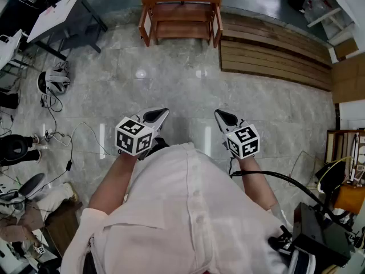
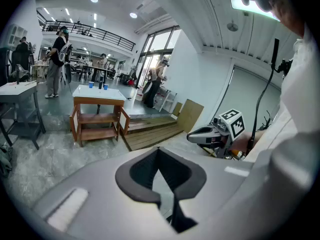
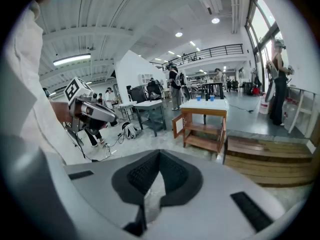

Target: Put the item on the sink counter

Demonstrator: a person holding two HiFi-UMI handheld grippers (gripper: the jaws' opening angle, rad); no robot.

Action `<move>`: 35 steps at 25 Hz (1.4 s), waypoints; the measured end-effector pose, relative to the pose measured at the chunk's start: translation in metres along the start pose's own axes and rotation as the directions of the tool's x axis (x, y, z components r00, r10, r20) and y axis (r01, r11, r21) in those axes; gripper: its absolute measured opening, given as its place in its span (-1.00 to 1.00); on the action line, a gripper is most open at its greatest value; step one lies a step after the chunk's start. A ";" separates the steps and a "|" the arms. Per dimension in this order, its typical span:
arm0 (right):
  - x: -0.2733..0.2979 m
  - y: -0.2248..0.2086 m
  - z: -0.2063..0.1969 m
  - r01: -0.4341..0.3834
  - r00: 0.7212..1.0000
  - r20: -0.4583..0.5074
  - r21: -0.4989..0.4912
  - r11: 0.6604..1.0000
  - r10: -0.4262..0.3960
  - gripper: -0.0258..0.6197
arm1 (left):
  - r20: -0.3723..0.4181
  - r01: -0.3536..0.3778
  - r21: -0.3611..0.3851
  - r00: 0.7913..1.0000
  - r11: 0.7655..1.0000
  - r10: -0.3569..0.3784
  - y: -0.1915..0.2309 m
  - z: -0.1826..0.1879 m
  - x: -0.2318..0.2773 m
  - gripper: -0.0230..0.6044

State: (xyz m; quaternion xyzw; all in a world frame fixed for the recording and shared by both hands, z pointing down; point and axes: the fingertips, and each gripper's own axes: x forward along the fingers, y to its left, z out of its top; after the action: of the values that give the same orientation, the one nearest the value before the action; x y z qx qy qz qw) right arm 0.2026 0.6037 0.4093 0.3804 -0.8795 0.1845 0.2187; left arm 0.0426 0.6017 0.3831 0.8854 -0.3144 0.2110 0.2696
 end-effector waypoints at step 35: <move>0.298 -0.203 0.228 0.175 0.984 0.017 0.033 0.984 -0.176 -0.89 | 0.052 0.085 0.032 0.995 0.996 -0.086 0.326 0.207 0.088 -0.91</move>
State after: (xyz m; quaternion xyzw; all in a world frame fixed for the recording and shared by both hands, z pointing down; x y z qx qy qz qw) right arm 0.1158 0.1852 0.4072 0.4615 -0.8418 0.1742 0.2193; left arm -0.0709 0.2226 0.3843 0.9073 -0.2801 0.1805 0.2565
